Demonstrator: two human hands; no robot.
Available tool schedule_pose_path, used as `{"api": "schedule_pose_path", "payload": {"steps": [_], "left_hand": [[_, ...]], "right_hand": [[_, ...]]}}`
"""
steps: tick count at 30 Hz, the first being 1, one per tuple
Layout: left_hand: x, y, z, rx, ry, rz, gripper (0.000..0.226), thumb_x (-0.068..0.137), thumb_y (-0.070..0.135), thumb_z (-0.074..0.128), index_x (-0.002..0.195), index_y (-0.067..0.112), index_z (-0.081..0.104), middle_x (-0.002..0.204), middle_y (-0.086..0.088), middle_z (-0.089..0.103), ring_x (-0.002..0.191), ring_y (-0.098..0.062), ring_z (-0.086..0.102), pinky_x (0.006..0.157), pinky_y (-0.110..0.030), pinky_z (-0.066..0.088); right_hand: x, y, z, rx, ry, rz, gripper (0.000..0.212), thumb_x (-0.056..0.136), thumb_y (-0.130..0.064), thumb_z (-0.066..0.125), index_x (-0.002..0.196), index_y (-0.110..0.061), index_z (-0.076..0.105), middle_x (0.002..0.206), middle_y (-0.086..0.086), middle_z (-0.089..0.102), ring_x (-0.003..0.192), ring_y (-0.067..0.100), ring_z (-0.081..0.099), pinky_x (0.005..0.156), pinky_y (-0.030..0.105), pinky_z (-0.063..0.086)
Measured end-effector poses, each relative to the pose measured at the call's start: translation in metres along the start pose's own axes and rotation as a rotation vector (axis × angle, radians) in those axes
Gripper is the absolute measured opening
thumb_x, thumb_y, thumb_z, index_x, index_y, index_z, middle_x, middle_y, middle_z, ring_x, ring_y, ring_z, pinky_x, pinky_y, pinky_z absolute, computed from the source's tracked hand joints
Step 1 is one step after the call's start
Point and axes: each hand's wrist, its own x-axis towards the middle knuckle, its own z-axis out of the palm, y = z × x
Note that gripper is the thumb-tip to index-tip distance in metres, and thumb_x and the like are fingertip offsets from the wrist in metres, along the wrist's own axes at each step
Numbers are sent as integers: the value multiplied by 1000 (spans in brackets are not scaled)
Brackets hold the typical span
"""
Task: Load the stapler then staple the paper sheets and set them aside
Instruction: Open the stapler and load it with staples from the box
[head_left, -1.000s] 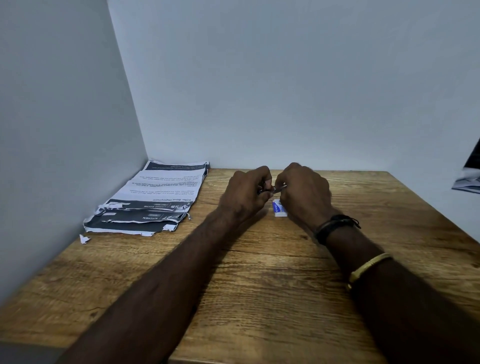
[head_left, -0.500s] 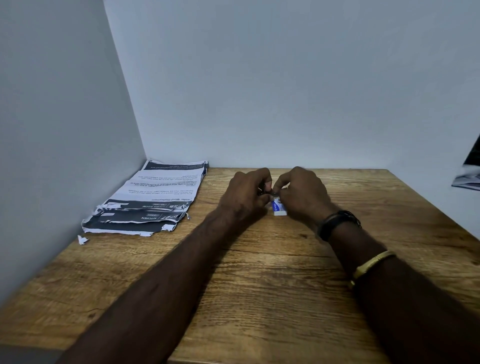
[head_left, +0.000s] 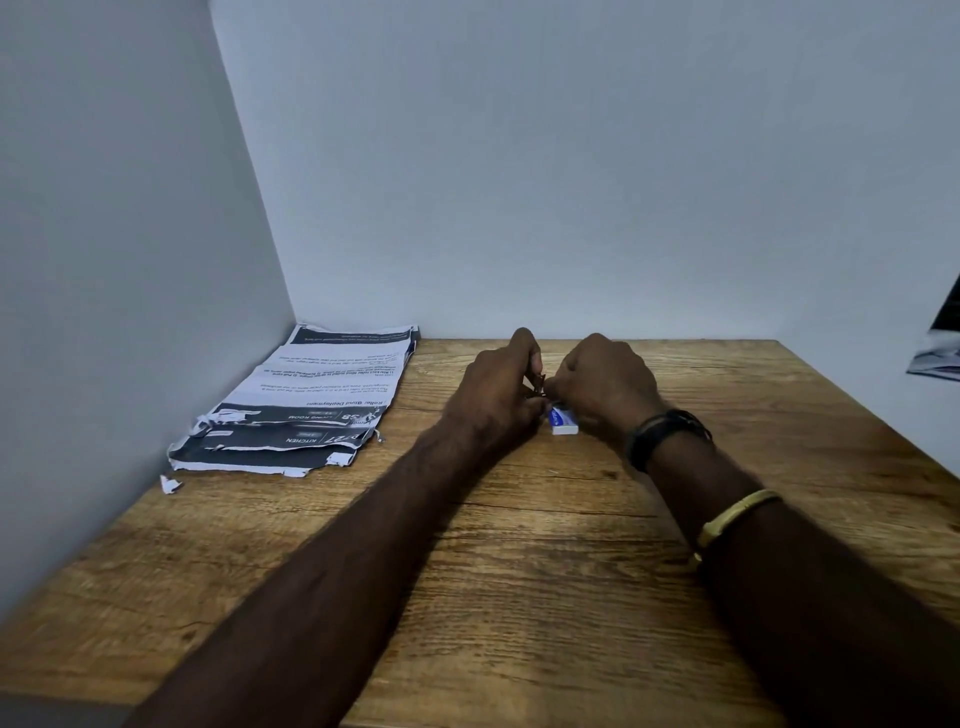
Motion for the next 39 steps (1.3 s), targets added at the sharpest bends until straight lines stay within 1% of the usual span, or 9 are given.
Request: {"api": "schedule_pose_path", "payload": {"steps": [3,11,14,16,22,25,28,33,39], "left_hand": [[0,2,0,6,-8,8,44,75,9,77,94,27,42,92,2,70,80,-21,69,73,-48,57],[0,3,-4,10,-26,27,47,75,8,77,97,24,39,93,-4,70,80,-26,69,72,-50,56],[1,1,-5,7,-24,14,48,75,8,78,100,22,40,91,-5,70,80,-26,69,73,-50,57],[2,0,-5,20,-14,9,49,75,10,80,101,22,40,89,-4,70,80,-26,68,72,-50,57],[2,-8,-8,10,18,-1,48,74,9,82,97,22,43,83,-1,69,77,-23,67,72,-48,57],[3,-13,-12,28,25,-34,47,74,11,84,94,24,44,83,-1,70,77,-22,69,74,-46,58],[4,-21,-18,32,41,-57,40,72,9,84,91,19,51,84,-4,71,80,-25,69,76,-46,58],[1,-30,-19,46,42,-101,37,68,12,86,85,21,55,81,0,72,79,-22,68,73,-42,57],[3,-34,-18,66,30,-129,38,68,16,89,85,23,55,86,-1,72,83,-23,68,76,-43,56]], "right_hand": [[5,-3,-1,-67,-10,21,27,78,-38,77,83,-12,72,83,6,72,80,28,69,62,29,48],[10,-8,8,-121,26,-28,31,82,-41,75,75,-13,63,75,3,68,71,25,67,54,28,45],[7,-7,10,-99,21,-50,29,84,-38,73,80,-10,69,78,6,71,76,26,70,68,38,59],[5,-4,12,-48,36,-74,30,84,-37,71,79,-7,70,77,8,71,75,27,70,72,42,61],[8,-6,11,59,100,-121,28,82,-23,65,58,-11,56,55,4,53,53,21,49,54,29,40],[6,-5,10,75,140,-199,22,80,-22,67,68,-3,68,68,5,69,65,23,62,61,33,51],[1,-3,13,62,61,-316,17,78,-25,72,66,-13,72,66,-2,71,67,13,69,66,33,56],[-3,4,25,-49,-47,-422,23,76,-30,72,61,-13,70,56,-3,66,58,11,61,65,27,37],[-3,5,30,-75,-69,-424,15,71,-30,72,65,-16,73,64,-3,70,66,14,64,74,31,40]]}}
